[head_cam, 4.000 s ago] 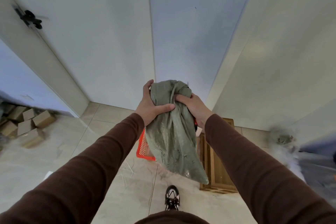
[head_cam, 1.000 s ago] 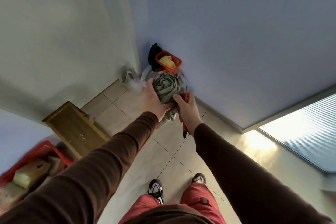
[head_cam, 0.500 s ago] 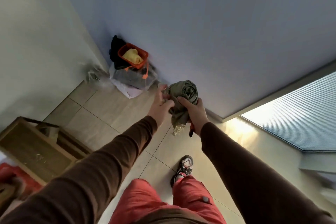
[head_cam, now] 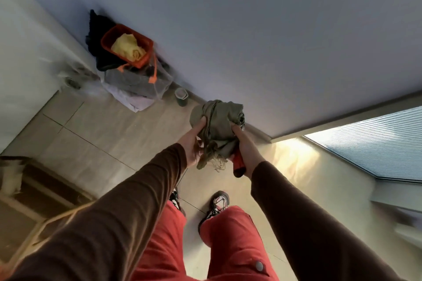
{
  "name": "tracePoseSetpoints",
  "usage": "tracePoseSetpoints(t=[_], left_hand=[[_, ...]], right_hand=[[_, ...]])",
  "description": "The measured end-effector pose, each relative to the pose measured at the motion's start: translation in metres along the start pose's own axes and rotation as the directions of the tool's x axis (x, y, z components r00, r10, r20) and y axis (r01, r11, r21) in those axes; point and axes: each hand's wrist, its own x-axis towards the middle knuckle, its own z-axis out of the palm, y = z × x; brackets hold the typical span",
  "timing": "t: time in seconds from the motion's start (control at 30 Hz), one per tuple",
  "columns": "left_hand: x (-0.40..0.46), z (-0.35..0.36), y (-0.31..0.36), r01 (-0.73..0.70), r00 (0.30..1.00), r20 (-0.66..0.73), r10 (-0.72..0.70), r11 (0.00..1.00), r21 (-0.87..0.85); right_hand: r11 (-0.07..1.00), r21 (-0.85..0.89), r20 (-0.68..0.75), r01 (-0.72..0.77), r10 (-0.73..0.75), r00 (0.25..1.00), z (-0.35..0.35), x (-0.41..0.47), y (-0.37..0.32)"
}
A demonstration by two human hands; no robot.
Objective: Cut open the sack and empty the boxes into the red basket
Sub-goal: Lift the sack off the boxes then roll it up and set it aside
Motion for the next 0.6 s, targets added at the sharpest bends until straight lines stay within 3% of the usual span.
tracePoseSetpoints(t=[0.07,0.23,0.4,0.5,0.6], left_hand=[[0.029,-0.007,-0.003,0.010,0.999,0.034,-0.008,0.997,-0.072],[0.123,-0.035,-0.009,-0.028,0.999,-0.029,0.029,0.999,0.022],[0.223,-0.062,-0.020,-0.047,0.996,-0.074,0.056,0.993,0.108],[0.280,-0.074,-0.033,-0.059,0.994,-0.083,0.071,0.989,0.135],[0.334,-0.082,-0.048,-0.060,0.992,-0.100,0.078,0.983,0.172]], right_hand=[[0.999,-0.027,-0.013,-0.035,0.035,0.999,-0.006,0.034,0.013],[0.992,-0.061,-0.081,-0.109,0.104,0.991,-0.029,0.128,0.047],[0.995,-0.038,-0.221,-0.088,0.077,0.972,-0.059,0.223,0.082],[0.998,-0.001,-0.222,-0.055,0.053,0.974,-0.073,0.270,0.103],[0.992,-0.122,-0.226,-0.031,0.003,0.974,-0.088,0.312,0.121]])
